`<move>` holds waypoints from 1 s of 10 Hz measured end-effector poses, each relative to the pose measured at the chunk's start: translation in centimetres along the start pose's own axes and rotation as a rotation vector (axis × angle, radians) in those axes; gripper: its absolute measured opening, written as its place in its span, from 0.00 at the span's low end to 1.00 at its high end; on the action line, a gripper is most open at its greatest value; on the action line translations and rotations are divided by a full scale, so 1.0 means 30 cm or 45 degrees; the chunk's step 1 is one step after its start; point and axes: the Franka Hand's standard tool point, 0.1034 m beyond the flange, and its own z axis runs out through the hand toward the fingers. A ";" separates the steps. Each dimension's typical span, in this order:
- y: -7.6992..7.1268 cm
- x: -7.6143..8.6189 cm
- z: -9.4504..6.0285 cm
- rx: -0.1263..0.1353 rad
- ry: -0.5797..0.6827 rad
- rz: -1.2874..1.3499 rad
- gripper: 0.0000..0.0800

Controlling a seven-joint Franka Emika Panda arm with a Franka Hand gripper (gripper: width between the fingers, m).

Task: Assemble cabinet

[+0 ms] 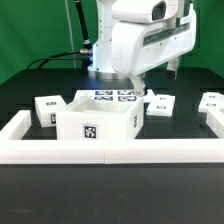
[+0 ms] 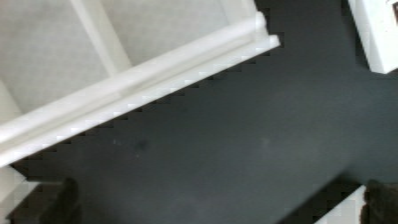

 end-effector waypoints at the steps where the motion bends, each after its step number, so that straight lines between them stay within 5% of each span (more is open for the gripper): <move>1: 0.001 -0.019 0.005 -0.028 0.026 -0.092 1.00; 5: 0.009 -0.091 -0.006 -0.123 0.086 -0.389 1.00; 10: 0.005 -0.109 0.006 -0.119 0.083 -0.401 1.00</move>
Offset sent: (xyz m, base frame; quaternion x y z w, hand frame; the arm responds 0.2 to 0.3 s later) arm -0.0146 -0.0144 0.0113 -0.0558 0.0392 -0.1497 0.9864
